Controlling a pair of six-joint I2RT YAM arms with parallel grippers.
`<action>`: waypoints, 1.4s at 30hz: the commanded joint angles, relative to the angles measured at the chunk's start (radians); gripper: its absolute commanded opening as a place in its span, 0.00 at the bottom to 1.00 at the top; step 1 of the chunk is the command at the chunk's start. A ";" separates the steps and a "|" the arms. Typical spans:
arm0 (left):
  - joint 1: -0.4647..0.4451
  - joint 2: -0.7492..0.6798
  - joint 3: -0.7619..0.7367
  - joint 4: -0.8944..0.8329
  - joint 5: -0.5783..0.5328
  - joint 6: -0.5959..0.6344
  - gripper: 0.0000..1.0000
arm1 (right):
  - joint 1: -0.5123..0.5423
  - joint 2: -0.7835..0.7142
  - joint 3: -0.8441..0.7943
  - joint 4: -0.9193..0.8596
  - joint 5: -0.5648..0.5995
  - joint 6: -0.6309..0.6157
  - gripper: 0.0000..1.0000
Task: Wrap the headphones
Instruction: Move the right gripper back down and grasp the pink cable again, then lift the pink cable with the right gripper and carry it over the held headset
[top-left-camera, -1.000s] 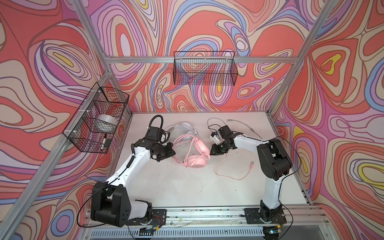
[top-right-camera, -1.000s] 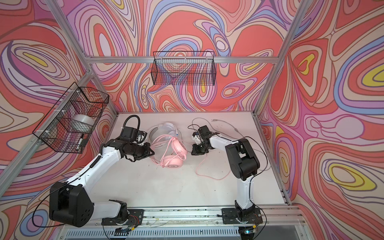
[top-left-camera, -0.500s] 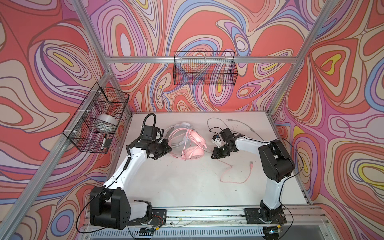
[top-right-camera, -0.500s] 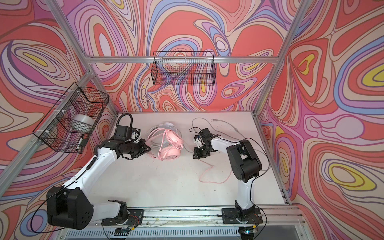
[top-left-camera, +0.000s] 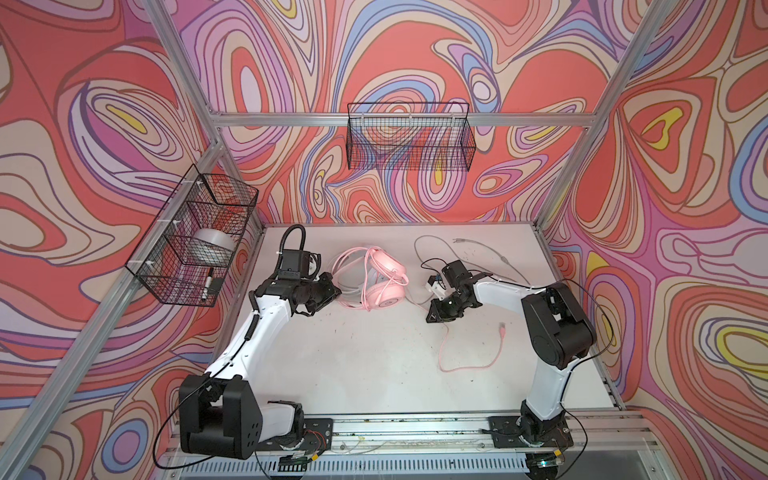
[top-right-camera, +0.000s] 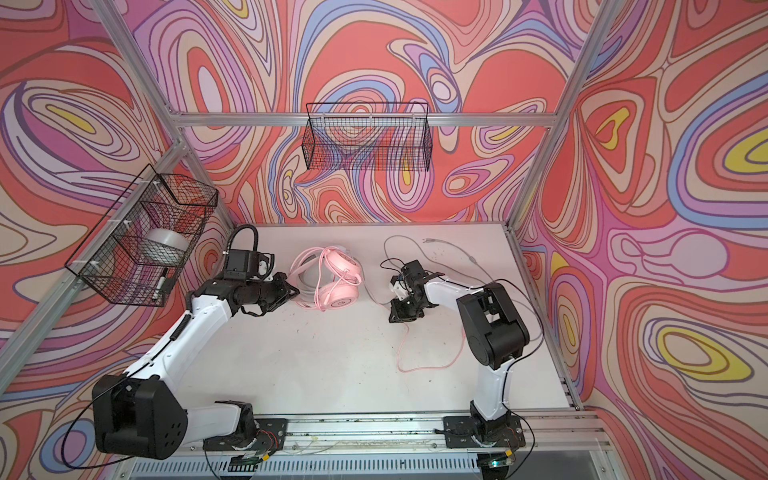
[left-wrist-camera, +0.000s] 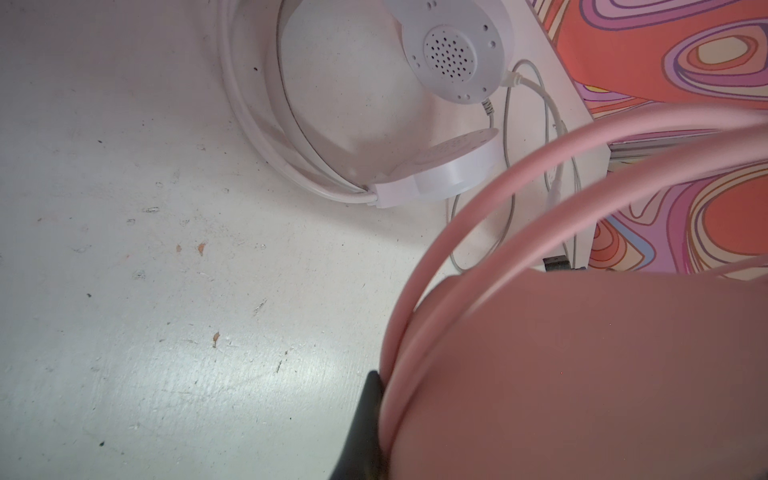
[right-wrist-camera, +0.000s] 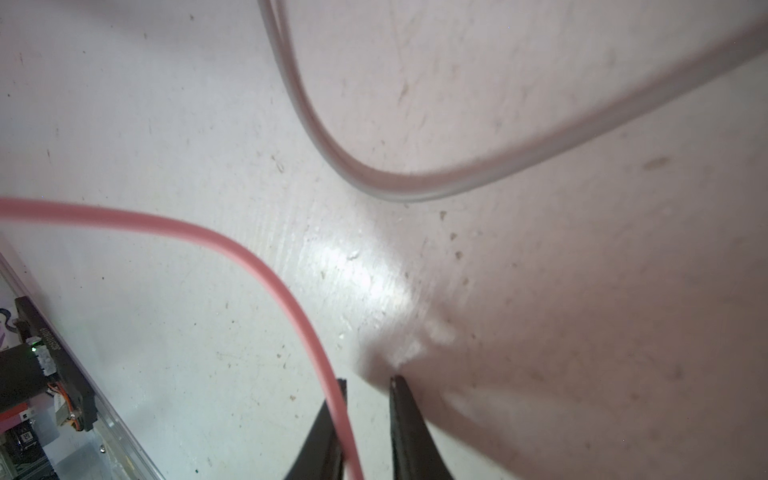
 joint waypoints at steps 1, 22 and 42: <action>0.019 -0.031 0.024 0.069 0.016 -0.049 0.00 | -0.003 -0.034 -0.030 -0.023 0.013 -0.006 0.22; 0.047 -0.034 -0.015 0.108 -0.015 -0.111 0.00 | -0.003 -0.085 -0.111 0.042 -0.059 0.058 0.20; 0.047 -0.049 -0.027 0.101 -0.136 -0.214 0.00 | 0.062 -0.287 -0.108 -0.077 -0.052 -0.126 0.00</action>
